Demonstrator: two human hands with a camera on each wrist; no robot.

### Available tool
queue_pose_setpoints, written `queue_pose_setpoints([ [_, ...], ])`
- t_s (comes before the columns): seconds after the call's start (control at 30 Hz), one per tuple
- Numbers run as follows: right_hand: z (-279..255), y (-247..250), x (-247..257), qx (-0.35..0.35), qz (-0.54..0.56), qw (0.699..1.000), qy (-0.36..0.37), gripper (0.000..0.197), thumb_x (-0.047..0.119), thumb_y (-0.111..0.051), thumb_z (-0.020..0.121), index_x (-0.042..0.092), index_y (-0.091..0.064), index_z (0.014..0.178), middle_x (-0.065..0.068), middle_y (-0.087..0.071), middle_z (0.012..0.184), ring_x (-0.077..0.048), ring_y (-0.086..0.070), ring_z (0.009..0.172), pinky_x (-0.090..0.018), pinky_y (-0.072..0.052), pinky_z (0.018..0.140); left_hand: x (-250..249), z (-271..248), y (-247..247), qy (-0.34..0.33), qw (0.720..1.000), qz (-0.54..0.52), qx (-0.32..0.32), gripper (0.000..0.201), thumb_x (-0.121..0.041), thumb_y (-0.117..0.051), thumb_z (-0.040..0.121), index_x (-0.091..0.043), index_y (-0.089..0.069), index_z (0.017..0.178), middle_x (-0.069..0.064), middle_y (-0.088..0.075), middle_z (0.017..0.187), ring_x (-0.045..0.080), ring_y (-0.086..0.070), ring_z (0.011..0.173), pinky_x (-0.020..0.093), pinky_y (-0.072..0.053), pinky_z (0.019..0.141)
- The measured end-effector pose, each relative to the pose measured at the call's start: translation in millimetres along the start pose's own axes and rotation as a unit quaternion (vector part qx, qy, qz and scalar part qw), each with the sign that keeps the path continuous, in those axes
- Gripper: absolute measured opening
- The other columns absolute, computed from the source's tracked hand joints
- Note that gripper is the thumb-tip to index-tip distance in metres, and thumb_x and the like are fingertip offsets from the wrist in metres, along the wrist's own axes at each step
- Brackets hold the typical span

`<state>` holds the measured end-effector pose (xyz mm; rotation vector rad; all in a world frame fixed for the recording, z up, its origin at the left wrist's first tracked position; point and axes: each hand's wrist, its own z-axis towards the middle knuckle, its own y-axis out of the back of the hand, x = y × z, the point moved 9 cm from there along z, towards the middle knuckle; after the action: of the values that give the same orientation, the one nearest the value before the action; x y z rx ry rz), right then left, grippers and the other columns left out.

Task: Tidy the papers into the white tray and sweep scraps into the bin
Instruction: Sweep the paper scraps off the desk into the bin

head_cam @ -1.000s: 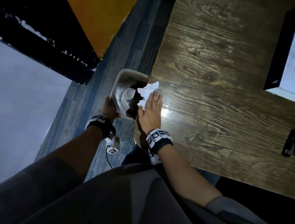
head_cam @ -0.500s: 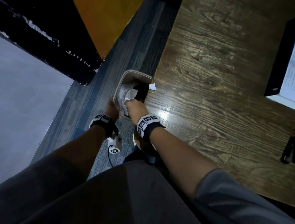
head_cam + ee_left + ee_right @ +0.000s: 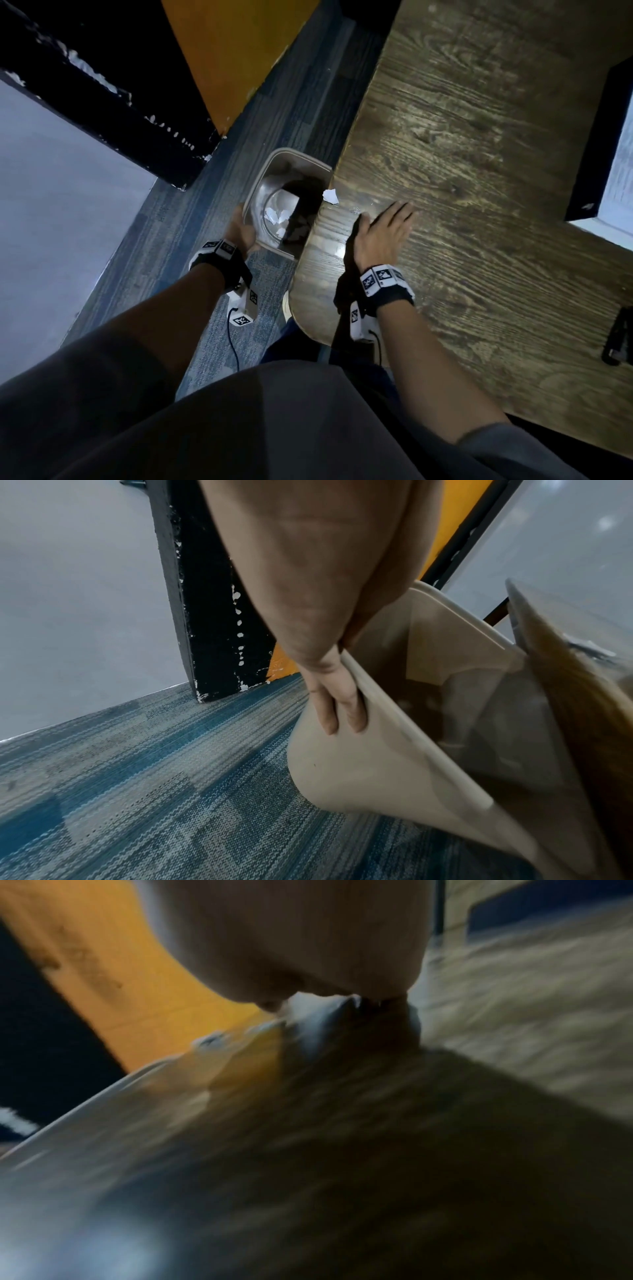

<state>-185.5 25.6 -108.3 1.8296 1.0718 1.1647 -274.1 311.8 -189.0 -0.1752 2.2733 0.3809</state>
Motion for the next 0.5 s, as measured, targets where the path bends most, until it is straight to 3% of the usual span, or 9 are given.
queue_pose_setpoints([
  [0.07, -9.4, -16.1, 23.1, 0.021, 0.011, 0.999, 0.027, 0.071, 0.041, -0.024, 0.100, -0.001, 0.005, 0.150, -0.020, 0.012, 0.159, -0.032, 0.014, 0.147, -0.040, 0.010, 0.118, 2.9, 1.5, 2.4, 0.022, 1.000, 0.004, -0.011, 0.041, 0.018, -0.036, 0.083, 0.011, -0.045, 0.123, 0.031, -0.050, 0.096, 0.045, -0.056, 0.080, 0.051, -0.059, 0.058],
  [0.13, -22.8, -30.3, 51.7, 0.044, 0.009, 0.996, 0.076, 0.067, 0.038, -0.020, 0.101, 0.000, 0.005, 0.150, -0.018, 0.011, 0.159, -0.031, 0.015, 0.147, -0.039, 0.010, 0.118, 8.3, 6.8, 4.9, 0.021, 0.999, 0.013, -0.026, 0.051, 0.022, -0.033, 0.072, 0.011, -0.047, 0.120, 0.019, -0.054, 0.088, 0.050, -0.057, 0.096, 0.063, -0.052, 0.076],
  [0.2, -34.8, -42.1, 78.9, 0.064, 0.005, 0.990, 0.129, 0.065, 0.038, -0.018, 0.101, 0.001, 0.004, 0.150, -0.016, 0.011, 0.159, -0.030, 0.017, 0.147, -0.040, 0.008, 0.119, 4.1, 4.7, 4.6, 0.026, 0.998, 0.046, -0.031, 0.053, 0.021, -0.035, 0.073, 0.007, -0.049, 0.122, 0.015, -0.056, 0.091, 0.046, -0.059, 0.101, 0.055, -0.055, 0.075],
  [0.33, -60.4, -63.0, 126.9, 0.126, -0.016, 0.957, 0.262, 0.061, 0.028, -0.025, 0.102, 0.000, 0.000, 0.150, -0.016, 0.007, 0.160, -0.031, 0.013, 0.147, -0.040, 0.007, 0.118, -1.4, -3.2, 7.6, 0.038, 0.998, 0.032, -0.050, 0.059, 0.018, -0.036, 0.083, -0.014, -0.046, 0.131, 0.010, -0.057, 0.111, 0.025, -0.059, 0.097, 0.043, -0.057, 0.080],
  [0.4, -74.8, -82.0, 144.1, 0.176, -0.059, 0.922, 0.340, 0.062, 0.012, -0.038, 0.098, -0.001, -0.006, 0.150, -0.018, -0.001, 0.160, -0.033, 0.004, 0.148, -0.037, 0.006, 0.117, 1.2, -1.1, 10.7, 0.025, 0.998, 0.020, -0.050, 0.063, 0.020, -0.037, 0.079, -0.011, -0.045, 0.133, 0.013, -0.059, 0.114, 0.024, -0.059, 0.095, 0.042, -0.056, 0.076],
  [0.43, -78.1, -90.8, 147.7, 0.196, -0.082, 0.911, 0.353, 0.064, 0.004, -0.044, 0.093, -0.001, -0.014, 0.149, -0.018, -0.010, 0.159, -0.035, -0.005, 0.148, -0.038, -0.001, 0.119, 6.3, 1.9, 12.9, 0.026, 0.998, 0.013, -0.052, 0.066, 0.020, -0.037, 0.076, -0.009, -0.045, 0.134, 0.019, -0.060, 0.117, 0.026, -0.060, 0.092, 0.041, -0.055, 0.073],
  [0.47, -79.2, -95.7, 149.8, 0.210, -0.099, 0.908, 0.350, 0.061, -0.001, -0.048, 0.088, -0.001, -0.027, 0.146, -0.019, -0.025, 0.155, -0.036, -0.020, 0.145, -0.039, -0.017, 0.119, 10.7, 5.6, 14.6, 0.022, 0.998, 0.015, -0.053, 0.068, 0.020, -0.036, 0.074, -0.008, -0.045, 0.134, 0.022, -0.061, 0.116, 0.027, -0.060, 0.089, 0.041, -0.055, 0.070],
  [0.5, -78.2, -94.7, 151.6, 0.211, -0.107, 0.911, 0.338, 0.051, -0.004, -0.050, 0.085, -0.001, -0.042, 0.136, -0.020, -0.043, 0.143, -0.037, -0.039, 0.135, -0.040, -0.036, 0.109, 10.2, 4.8, 16.1, 0.027, 0.998, 0.012, -0.060, 0.069, 0.021, -0.035, 0.073, -0.010, -0.045, 0.135, 0.021, -0.062, 0.113, 0.029, -0.061, 0.089, 0.042, -0.056, 0.072],
])
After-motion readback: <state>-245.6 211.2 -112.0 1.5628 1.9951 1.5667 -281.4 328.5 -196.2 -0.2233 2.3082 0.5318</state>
